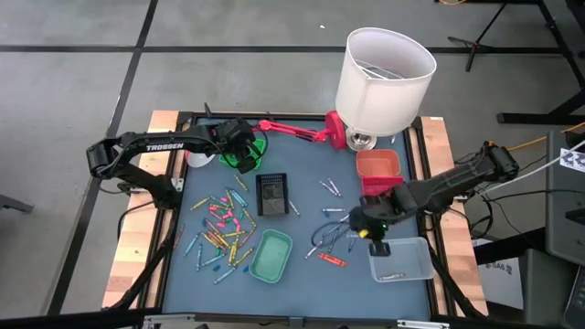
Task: Sort crayons
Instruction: Put the gray crayon into the white bin, then put the blue green crayon into the green bin
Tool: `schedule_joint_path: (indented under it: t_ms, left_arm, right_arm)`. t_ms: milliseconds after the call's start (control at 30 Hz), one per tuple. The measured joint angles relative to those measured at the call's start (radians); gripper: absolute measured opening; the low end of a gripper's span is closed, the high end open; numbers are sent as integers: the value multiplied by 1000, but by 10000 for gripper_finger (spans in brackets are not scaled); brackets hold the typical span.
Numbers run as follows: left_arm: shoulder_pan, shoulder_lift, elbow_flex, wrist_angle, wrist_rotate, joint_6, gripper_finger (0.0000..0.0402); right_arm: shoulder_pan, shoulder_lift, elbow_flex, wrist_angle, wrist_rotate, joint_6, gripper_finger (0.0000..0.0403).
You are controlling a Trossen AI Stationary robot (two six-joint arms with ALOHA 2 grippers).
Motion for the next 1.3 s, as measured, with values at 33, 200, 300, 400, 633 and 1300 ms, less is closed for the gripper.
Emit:
schedule_joint_path:
  t_ms: [33,200,300,400,633,1300]
  left_arm:
    - [-1,0,0,0,0,0,94]
    - [-20,0,0,3,1,0,94]
    - [-36,0,0,3,1,0,94]
    - [-54,0,0,4,1,0,94]
    - [-104,0,0,5,1,0,94]
    - [-346,0,0,-42,174,-4,94]
  right_arm:
    - [27,0,0,-22,17,25,17]
    - [155,1,0,-116,82,205,17]
    - [234,0,0,-159,88,323,17]
    - [305,1,-17,-160,88,421,17]
    - [441,1,-97,-140,86,589,17]
    - [486,1,-175,-107,78,604,110]
